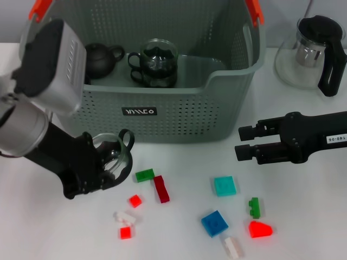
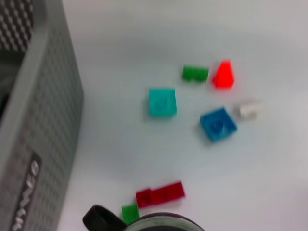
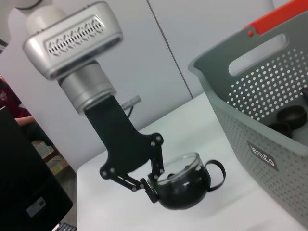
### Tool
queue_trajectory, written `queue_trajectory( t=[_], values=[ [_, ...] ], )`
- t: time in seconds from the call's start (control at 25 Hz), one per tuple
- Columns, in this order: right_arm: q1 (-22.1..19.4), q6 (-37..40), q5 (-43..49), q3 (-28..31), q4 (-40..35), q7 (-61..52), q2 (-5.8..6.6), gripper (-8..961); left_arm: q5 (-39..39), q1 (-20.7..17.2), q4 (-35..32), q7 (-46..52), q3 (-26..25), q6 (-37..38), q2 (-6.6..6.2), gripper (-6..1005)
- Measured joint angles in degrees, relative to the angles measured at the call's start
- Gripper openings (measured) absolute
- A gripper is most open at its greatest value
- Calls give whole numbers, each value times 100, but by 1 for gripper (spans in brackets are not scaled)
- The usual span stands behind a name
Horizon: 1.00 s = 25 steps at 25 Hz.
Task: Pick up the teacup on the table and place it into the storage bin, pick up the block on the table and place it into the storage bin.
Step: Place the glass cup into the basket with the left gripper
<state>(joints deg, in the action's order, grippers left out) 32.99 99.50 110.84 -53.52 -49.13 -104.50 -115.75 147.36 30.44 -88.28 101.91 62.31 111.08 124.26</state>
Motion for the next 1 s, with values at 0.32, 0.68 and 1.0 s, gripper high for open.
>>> queue_trajectory(
  t=[0.32,0.68,1.0],
  values=[
    [-38,0,-1,-1,0,0,26,642,-1065,520,-553,411,-874,684,-43,59],
    [-65,74,-1,11,23,-21,50,643,-1258,1236,-59,482,-1194,-600,-237,58],
    [-75,87,-1,70,132,0,61,642,-533,1963,1759,573,-1030,-2179,-493,56]
  ],
)
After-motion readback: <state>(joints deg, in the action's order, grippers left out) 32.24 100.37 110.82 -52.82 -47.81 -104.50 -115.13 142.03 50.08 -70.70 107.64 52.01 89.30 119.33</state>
